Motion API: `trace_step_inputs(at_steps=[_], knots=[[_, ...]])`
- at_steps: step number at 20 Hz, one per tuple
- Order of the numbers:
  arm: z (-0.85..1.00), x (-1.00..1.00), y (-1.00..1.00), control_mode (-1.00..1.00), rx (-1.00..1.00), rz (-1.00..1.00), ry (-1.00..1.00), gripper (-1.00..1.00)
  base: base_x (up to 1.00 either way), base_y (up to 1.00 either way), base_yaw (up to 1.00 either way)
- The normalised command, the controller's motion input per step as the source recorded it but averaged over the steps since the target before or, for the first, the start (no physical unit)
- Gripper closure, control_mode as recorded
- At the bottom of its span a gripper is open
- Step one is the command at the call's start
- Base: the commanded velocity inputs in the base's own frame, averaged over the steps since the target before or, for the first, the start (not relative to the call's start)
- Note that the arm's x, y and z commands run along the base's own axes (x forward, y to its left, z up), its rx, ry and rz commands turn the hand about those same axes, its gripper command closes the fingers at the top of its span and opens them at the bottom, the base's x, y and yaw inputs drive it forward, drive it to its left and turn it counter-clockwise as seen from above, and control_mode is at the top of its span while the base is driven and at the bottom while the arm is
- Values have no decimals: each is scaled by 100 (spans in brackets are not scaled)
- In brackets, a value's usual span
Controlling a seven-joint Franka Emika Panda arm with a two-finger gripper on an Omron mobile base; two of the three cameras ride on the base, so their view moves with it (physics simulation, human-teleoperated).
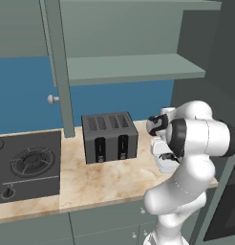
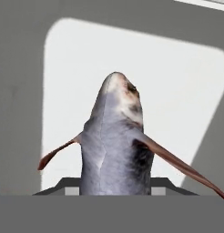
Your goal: Retrieve the tupperware from the cabinet, then place the raw meat into the tupperware to avoid contamination.
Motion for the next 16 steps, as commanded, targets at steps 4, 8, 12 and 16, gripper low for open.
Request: trace_step_inputs(at_steps=[4,8,12,16], knots=[[-23,2,0,-100,3,0,0,100,0,0,0],[-21,1,0,-100,3,0,-1,100,0,0,0],[-13,1,0,-100,2,0,-2,-100,0,0,0],[-2,2,0,-100,0,0,-2,-100,0,0,0]])
